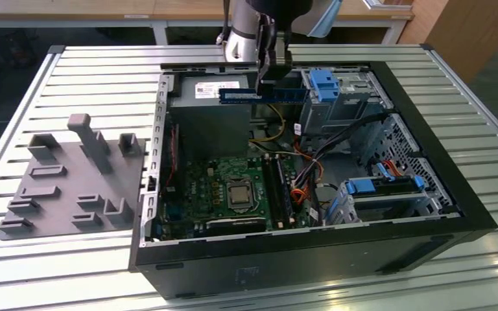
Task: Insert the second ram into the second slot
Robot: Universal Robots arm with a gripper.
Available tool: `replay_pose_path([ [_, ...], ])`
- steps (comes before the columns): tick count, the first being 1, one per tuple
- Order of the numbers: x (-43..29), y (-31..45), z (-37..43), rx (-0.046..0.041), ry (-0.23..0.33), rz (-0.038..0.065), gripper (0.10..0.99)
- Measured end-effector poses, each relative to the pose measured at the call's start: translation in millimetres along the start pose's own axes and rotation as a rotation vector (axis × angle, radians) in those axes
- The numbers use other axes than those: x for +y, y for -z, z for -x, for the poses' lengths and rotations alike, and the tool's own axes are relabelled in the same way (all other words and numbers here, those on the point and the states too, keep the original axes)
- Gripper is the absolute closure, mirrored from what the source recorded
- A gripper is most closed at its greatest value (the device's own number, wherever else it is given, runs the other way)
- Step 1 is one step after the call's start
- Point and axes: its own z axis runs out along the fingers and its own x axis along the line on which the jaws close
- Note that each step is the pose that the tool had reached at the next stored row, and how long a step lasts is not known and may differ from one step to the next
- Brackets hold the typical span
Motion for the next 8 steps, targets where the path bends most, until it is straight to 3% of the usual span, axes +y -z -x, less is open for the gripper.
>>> replay_pose_path([
  [8, 0.0, 0.0, 0.0, -0.0026, -0.068, -0.001, 0.969],
])
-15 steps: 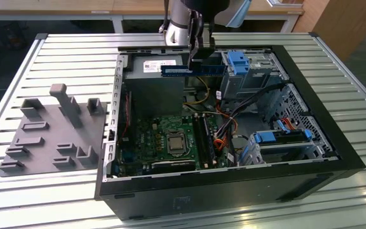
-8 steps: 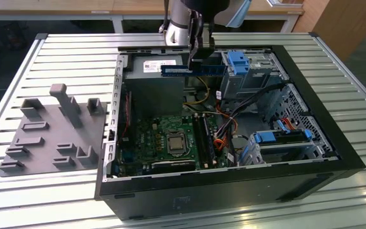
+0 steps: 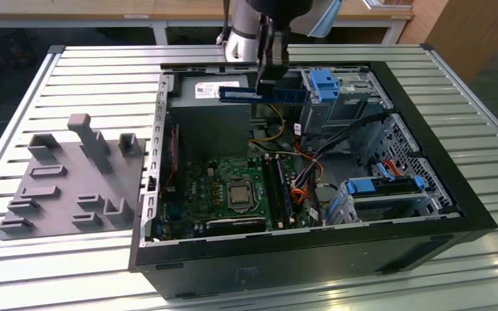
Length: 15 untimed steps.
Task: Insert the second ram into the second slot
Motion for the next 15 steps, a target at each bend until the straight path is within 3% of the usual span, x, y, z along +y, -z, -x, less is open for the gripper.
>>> replay_pose_path([
  [8, 0.1, -0.2, -0.3, -0.0034, -0.088, -0.002, 0.969],
  [15, -0.4, -0.1, -4.3, -0.0037, -0.098, -0.002, 0.969],
])
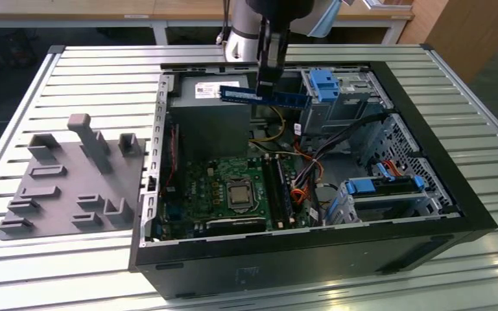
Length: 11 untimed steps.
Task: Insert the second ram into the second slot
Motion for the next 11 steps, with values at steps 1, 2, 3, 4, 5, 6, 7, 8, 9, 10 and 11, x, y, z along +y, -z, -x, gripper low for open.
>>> replay_pose_path([
  [1, -0.1, 0.0, -0.2, -0.0001, 0.000, 0.000, 0.969],
  [2, -0.1, 0.0, -0.4, 0.0000, -0.001, 0.000, 0.969],
  [3, -0.2, 0.0, -0.6, 0.0000, -0.001, 0.000, 0.969],
  [4, -0.2, 0.1, -0.8, 0.0000, -0.002, 0.000, 0.969],
  [5, -0.4, 0.1, -1.6, -0.0001, -0.004, 0.000, 0.969],
  [6, -0.5, 0.1, -2.0, -0.0002, -0.007, 0.000, 0.969],
  [7, -0.5, 0.1, -2.0, -0.0002, -0.007, 0.000, 0.969],
  [8, -0.5, 0.1, -2.1, -0.0002, -0.007, 0.000, 0.969],
  [9, -0.5, 0.1, -2.2, -0.0002, -0.007, 0.000, 0.969],
  [10, -0.5, 0.1, -2.2, -0.0003, -0.008, 0.000, 0.969],
  [11, -0.5, 0.1, -2.2, -0.0002, -0.008, 0.000, 0.969],
])
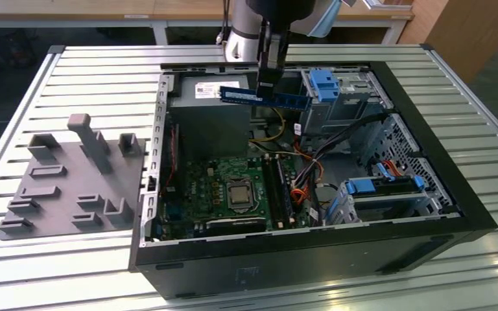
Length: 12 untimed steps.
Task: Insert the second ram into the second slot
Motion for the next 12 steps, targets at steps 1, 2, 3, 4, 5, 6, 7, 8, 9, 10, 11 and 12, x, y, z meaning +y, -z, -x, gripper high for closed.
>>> replay_pose_path([
  [1, 0.0, 0.0, 0.0, 0.0000, 0.000, 0.000, 0.969],
  [2, 0.0, 0.0, 0.0, -0.0001, -0.001, 0.000, 0.969],
  [3, 0.0, 0.0, 0.0, -0.0001, -0.001, 0.000, 0.969],
  [4, 0.0, 0.0, -0.1, 0.0000, -0.002, 0.000, 0.969],
  [5, 0.0, 0.0, -0.1, -0.0002, -0.004, 0.000, 0.969],
  [6, 0.0, 0.0, 0.0, -0.0002, -0.006, 0.000, 0.969],
  [7, 0.0, 0.0, -0.1, -0.0002, -0.009, 0.000, 0.969],
  [8, 0.0, 0.0, 0.0, -0.0003, -0.013, 0.000, 0.969],
  [9, 0.0, 0.0, 0.0, -0.0003, -0.017, 0.000, 0.969],
  [10, 0.0, 0.0, -0.1, -0.0002, -0.020, 0.000, 0.969],
  [11, -0.1, 0.0, -0.1, -0.0002, -0.025, -0.001, 0.969],
  [12, 0.0, 0.0, -0.1, -0.0004, -0.030, -0.001, 0.969],
])
